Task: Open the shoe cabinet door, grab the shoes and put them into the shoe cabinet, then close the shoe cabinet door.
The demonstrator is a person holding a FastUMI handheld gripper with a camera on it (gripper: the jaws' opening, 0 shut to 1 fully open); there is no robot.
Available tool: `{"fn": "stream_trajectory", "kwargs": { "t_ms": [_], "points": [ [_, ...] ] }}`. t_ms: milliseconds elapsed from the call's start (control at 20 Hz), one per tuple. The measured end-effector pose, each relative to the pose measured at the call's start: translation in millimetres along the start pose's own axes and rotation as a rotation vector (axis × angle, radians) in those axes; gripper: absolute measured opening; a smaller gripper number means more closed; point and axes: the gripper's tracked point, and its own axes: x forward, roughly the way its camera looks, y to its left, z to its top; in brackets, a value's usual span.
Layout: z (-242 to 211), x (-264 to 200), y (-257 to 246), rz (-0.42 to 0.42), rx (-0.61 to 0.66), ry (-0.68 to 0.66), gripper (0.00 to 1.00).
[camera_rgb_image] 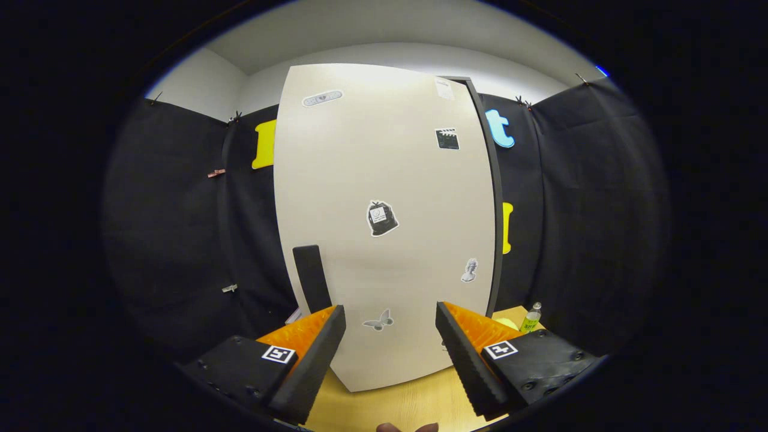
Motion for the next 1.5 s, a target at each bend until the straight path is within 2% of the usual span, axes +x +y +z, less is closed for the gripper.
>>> {"fn": "stream_trajectory", "kwargs": {
  "t_ms": [850, 1500],
  "points": [
    [7.4, -1.5, -14.4, -0.054, -0.017, -0.026, 0.98],
    [10.6, -7.0, -20.5, -0.061, -0.045, -0.032, 0.98]
  ]
}}
